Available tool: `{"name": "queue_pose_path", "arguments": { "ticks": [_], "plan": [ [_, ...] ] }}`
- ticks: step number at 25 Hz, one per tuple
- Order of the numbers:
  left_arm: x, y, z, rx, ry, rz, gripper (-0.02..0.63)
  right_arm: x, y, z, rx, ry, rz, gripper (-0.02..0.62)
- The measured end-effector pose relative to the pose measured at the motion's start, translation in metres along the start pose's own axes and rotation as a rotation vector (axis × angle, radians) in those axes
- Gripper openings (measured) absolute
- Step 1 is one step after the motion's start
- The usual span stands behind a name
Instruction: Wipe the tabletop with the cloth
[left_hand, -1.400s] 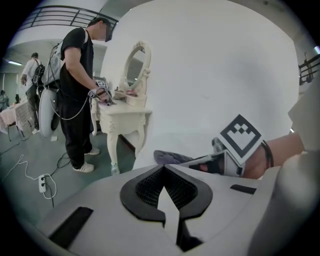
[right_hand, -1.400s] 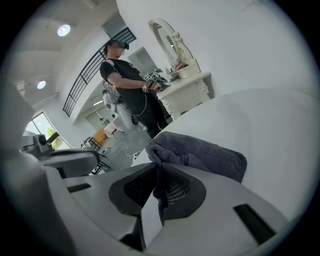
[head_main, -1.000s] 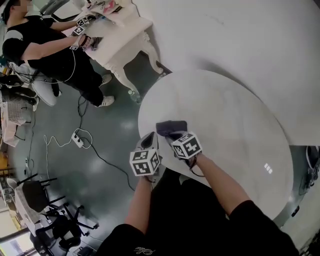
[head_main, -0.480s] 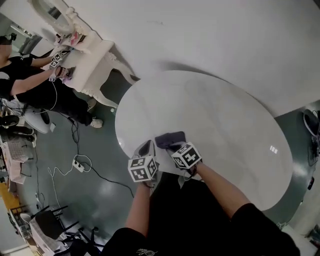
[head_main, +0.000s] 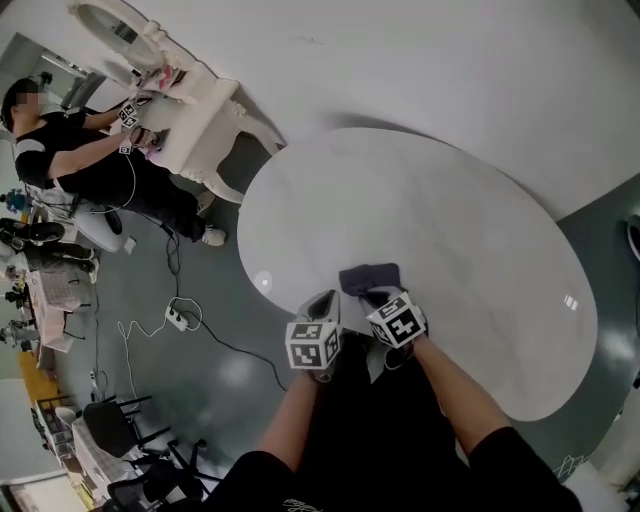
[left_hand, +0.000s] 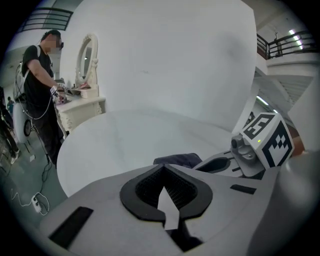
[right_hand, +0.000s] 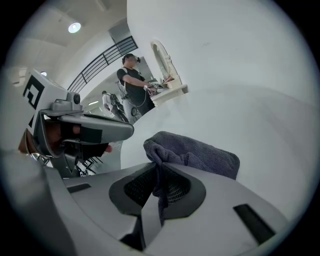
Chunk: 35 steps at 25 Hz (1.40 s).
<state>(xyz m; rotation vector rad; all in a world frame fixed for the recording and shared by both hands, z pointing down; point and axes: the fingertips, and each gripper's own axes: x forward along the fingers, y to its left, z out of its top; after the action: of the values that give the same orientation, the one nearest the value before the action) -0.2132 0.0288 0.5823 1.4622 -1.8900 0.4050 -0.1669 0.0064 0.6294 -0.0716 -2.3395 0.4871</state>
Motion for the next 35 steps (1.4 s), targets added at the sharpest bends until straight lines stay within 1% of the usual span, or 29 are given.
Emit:
{"name": "queue_pose_path", "arguments": {
  "ticks": [3,5,8,11,13,16,18,21,23,26,28,30,33,35],
  "plan": [
    [-0.004,-0.003,-0.01,0.008,0.007,-0.037,0.008,-0.006,0.002,-0.015,0.057,-0.01,-0.025,0.034],
    [-0.005,-0.007,-0.01,0.019,-0.003,-0.07,0.008,-0.014,0.004,-0.024,0.106,-0.029,-0.057,0.034],
    [-0.008,-0.019,0.0,0.042,-0.037,-0.122,0.008,-0.03,0.0,-0.035,0.186,-0.075,-0.127,0.034],
    [-0.022,-0.025,0.003,0.083,-0.069,-0.181,0.008,-0.044,-0.003,-0.048,0.294,-0.128,-0.211,0.034],
    [-0.038,-0.021,-0.003,0.097,-0.077,-0.212,0.008,-0.052,0.003,-0.055,0.361,-0.153,-0.251,0.034],
    [-0.057,-0.003,-0.02,0.081,-0.074,-0.232,0.008,-0.062,0.008,-0.062,0.448,-0.19,-0.296,0.034],
    [-0.068,0.007,-0.033,0.078,-0.073,-0.25,0.008,-0.066,0.009,-0.069,0.487,-0.204,-0.341,0.034],
    [-0.08,0.015,-0.051,0.091,-0.066,-0.283,0.008,-0.065,0.018,-0.075,0.5,-0.191,-0.398,0.034],
    [-0.083,0.016,-0.058,0.081,-0.065,-0.304,0.008,-0.062,0.025,-0.079,0.497,-0.166,-0.42,0.034],
    [-0.09,0.004,-0.065,0.074,-0.07,-0.339,0.008,-0.065,0.037,-0.087,0.494,-0.146,-0.437,0.034],
    [-0.096,-0.008,-0.066,0.083,-0.076,-0.359,0.008,-0.07,0.044,-0.092,0.488,-0.16,-0.432,0.034],
    [-0.102,-0.015,-0.067,0.085,-0.084,-0.372,0.008,-0.075,0.054,-0.09,0.504,-0.217,-0.41,0.034],
    [-0.113,-0.014,-0.069,0.073,-0.1,-0.365,0.008,-0.092,0.071,-0.072,0.534,-0.375,-0.385,0.034],
    [-0.124,-0.014,-0.066,0.076,-0.125,-0.344,0.008,-0.112,0.084,-0.055,0.48,-0.452,-0.417,0.034]
  ]
}}
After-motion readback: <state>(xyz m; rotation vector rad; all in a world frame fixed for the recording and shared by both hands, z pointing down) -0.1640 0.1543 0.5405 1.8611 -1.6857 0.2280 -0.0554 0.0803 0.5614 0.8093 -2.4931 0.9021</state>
